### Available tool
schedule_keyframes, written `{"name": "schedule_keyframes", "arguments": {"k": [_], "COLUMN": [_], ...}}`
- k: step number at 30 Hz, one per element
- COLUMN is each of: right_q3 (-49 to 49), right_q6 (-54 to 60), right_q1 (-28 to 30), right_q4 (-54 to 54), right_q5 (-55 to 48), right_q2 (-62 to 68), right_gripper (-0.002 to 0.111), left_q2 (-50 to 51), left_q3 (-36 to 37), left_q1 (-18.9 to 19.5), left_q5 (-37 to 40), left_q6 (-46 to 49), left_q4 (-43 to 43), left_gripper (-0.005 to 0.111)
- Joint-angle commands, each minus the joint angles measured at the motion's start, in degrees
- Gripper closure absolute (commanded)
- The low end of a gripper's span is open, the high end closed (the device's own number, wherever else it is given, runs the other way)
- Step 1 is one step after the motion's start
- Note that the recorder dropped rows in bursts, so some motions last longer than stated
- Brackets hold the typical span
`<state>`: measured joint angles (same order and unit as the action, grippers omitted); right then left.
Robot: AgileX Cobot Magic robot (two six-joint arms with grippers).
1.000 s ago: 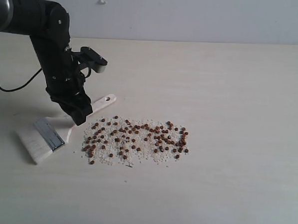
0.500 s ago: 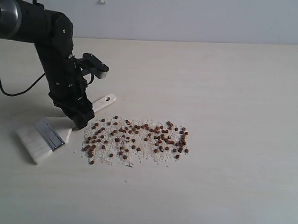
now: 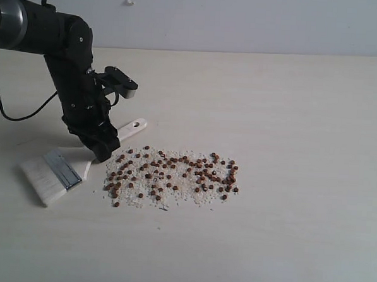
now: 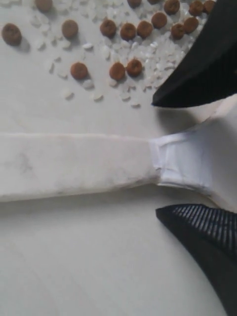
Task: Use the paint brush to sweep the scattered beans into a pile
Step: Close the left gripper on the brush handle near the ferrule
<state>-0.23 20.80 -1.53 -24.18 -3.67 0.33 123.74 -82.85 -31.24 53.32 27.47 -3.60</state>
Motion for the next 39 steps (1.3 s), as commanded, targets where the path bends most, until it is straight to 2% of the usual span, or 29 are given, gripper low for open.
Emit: {"name": "schedule_keyframes", "arguments": {"k": [1,12,19,39], "right_q3": [0.2,0.2,0.2,0.2], "right_q6": [0.0,0.0,0.0,0.0], "right_q1": [0.2,0.2,0.2,0.2], "right_q4": [0.2,0.2,0.2,0.2], "right_q5": [0.2,0.2,0.2,0.2], "right_q2": [-0.3,-0.3,-0.3,-0.3], "right_gripper": [0.108,0.108,0.108,0.108], "left_q2": [-0.1,-0.1,-0.1,-0.1], "left_q3": [0.2,0.2,0.2,0.2], "left_q1": [0.0,0.0,0.0,0.0], "left_q5": [-0.7,-0.9,1.7,0.8], "left_q6": [-0.5,-0.5,-0.5,-1.3], "left_q4": [0.0,0.0,0.0,0.0], "left_gripper": [0.052,0.052,0.052,0.052]}}
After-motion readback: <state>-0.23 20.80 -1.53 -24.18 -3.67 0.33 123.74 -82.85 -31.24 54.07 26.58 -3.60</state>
